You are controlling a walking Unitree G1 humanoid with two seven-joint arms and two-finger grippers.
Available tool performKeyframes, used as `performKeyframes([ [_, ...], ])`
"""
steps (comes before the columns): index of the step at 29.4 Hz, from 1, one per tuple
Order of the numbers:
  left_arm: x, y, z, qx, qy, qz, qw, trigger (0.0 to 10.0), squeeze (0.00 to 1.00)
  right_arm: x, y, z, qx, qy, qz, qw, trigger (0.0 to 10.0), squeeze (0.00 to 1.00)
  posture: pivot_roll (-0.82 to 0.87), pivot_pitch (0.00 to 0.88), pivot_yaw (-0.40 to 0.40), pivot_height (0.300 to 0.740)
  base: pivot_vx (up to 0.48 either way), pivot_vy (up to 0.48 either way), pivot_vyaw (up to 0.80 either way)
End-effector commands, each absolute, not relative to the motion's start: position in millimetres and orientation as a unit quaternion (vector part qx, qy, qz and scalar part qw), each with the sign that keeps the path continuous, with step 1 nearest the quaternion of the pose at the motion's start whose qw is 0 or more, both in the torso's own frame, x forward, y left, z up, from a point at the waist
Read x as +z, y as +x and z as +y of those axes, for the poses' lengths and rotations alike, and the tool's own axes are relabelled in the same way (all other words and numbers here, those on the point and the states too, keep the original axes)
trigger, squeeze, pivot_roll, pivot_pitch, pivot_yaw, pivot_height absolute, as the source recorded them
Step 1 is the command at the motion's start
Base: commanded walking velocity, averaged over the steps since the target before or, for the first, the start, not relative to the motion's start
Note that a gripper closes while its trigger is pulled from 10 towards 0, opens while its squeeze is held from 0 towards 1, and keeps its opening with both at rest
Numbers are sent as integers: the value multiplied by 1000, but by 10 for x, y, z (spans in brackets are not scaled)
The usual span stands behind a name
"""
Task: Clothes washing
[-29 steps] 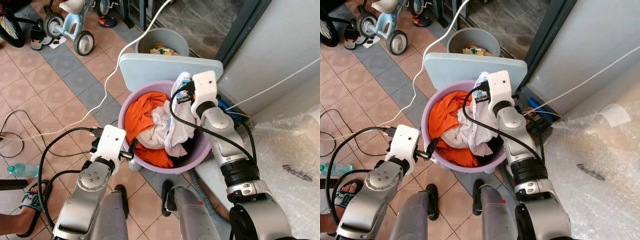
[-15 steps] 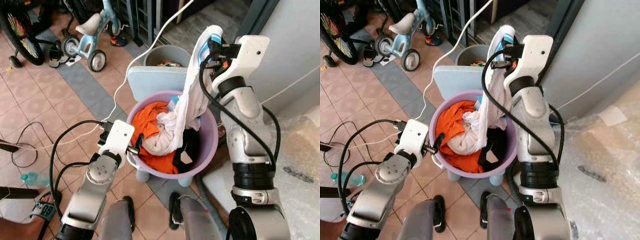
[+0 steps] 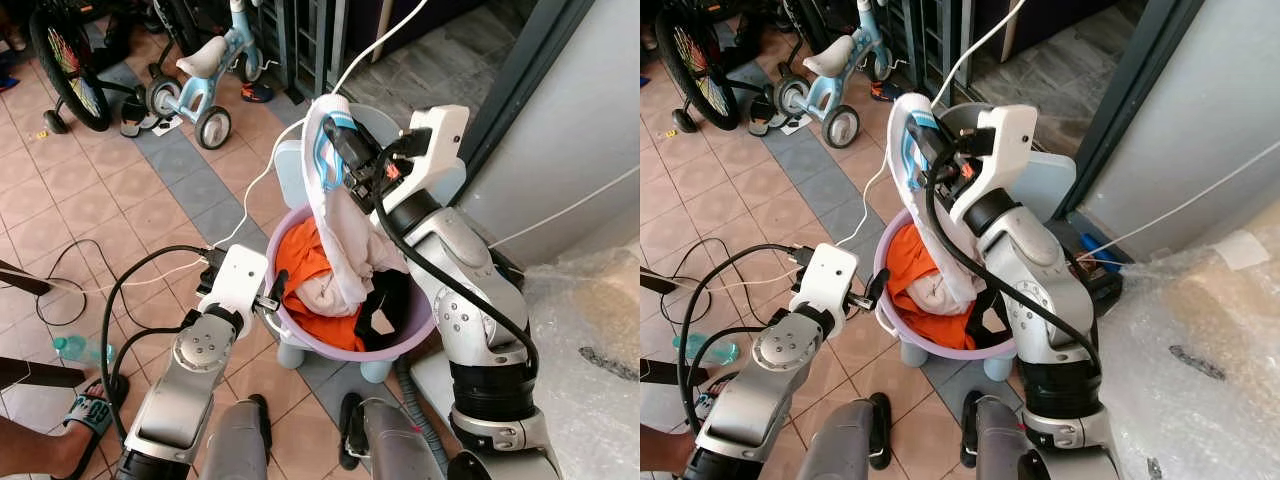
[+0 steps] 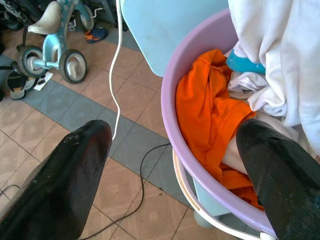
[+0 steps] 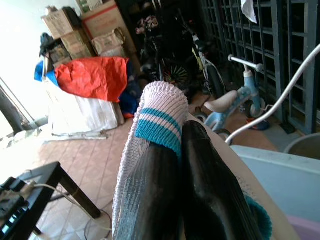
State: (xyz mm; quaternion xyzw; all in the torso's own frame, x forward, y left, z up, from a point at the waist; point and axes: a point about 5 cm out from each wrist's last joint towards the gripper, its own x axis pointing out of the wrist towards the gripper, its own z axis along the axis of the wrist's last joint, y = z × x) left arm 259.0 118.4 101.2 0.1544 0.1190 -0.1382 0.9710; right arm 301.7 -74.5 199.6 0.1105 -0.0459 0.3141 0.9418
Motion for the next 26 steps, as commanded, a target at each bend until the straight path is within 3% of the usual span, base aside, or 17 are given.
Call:
performKeyframes([
  [1, 976, 2552, 1196, -138, 153, 125, 971, 10000, 0, 1735, 2996, -730, 306, 45, 10, 951, 0, 0, 53, 173, 13, 740, 0, 0, 0],
  [7, 958, 2540, 1162, -141, 155, 126, 970, 10000, 0, 1027, 2865, -840, 275, -46, 151, 948, 0, 0, 53, 183, 16, 740, 0, 0, 0],
  [12, 959, 2537, 1162, -143, 155, 127, 969, 10000, 0, 859, 2788, -828, 291, -94, 164, 938, 314, 0, 53, 188, 17, 740, 0, 0, 0],
  [13, 955, 2532, 1166, -143, 155, 128, 969, 10000, 0, 838, 2782, -815, 291, -95, 165, 938, 10000, 627, 54, 190, 17, 740, 0, 0, 0],
  [14, 952, 2526, 1168, -144, 155, 130, 969, 10000, 0, 830, 2786, -816, 287, -100, 165, 938, 10000, 1000, 56, 192, 18, 740, 0, 0, 0],
  [19, 948, 2510, 1163, -145, 154, 132, 968, 10000, 0, 768, 2817, -836, 281, -133, 170, 935, 10000, 1000, 58, 197, 16, 740, 0, 0, 0],
  [26, 964, 2444, 1144, -150, 148, 138, 968, 10000, 0, 681, 2866, -819, 321, -279, 153, 892, 10000, 1000, 72, 228, 18, 740, 0, 0, 0],
])
